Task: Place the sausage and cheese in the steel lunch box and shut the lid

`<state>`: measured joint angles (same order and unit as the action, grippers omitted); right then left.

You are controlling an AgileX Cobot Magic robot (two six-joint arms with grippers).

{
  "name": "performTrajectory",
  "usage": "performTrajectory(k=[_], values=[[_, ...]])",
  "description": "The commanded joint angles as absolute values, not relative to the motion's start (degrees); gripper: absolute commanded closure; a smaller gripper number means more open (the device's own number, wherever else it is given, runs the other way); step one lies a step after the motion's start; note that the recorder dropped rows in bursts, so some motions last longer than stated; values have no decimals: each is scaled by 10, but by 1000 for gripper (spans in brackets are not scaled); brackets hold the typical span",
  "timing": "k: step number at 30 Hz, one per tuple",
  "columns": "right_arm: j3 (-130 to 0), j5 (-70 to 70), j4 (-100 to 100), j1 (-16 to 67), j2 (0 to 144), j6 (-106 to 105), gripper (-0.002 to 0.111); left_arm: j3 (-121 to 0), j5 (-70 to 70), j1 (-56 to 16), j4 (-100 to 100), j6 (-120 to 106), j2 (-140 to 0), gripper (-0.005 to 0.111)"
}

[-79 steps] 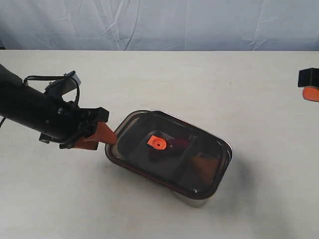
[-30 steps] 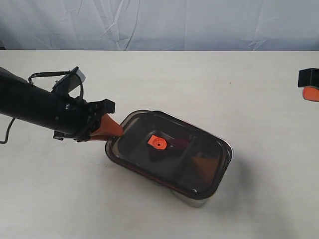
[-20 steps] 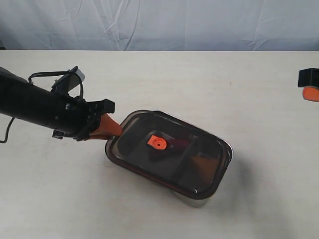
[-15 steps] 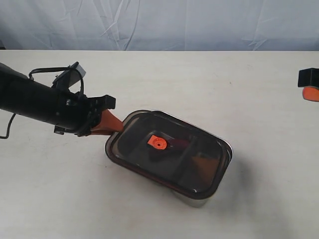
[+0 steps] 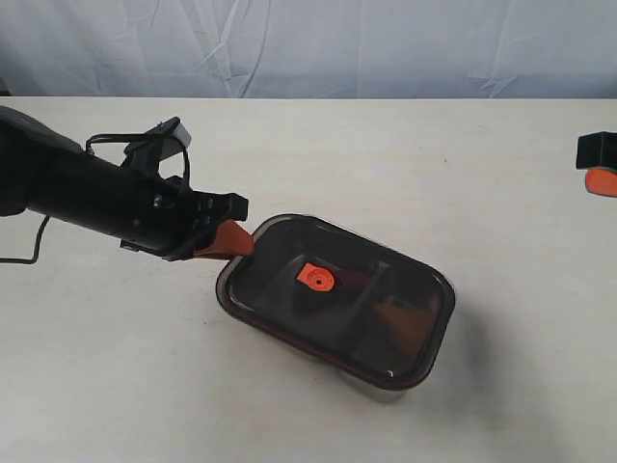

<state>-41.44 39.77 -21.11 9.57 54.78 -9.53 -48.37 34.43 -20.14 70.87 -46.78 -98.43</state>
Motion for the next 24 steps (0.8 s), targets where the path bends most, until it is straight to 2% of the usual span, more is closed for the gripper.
performTrajectory(k=[1,7,9,13,15,22,24], values=[[-412,393,-212,98,549,-101,108,-488,348,-207,703,-464,-986,82],[-412,393,-212,98,549,-101,108,-496,353,-207,700,-464,-986,81],[-412,393,-212,98,549,-101,108,-506,358,-207,695,-464,-986,76],[-412,393,-212,98,549,-101,108,-526,374,-207,695,-462,-986,60],[-412,393,-212,98,549,-101,108,-532,382,-207,694,-452,-986,56],[-412,396,-211,98,549,-105,108,-543,414,-202,654,-449,-984,56],[-412,396,-209,98,549,-105,108,-543,431,-192,628,-422,-975,60]])
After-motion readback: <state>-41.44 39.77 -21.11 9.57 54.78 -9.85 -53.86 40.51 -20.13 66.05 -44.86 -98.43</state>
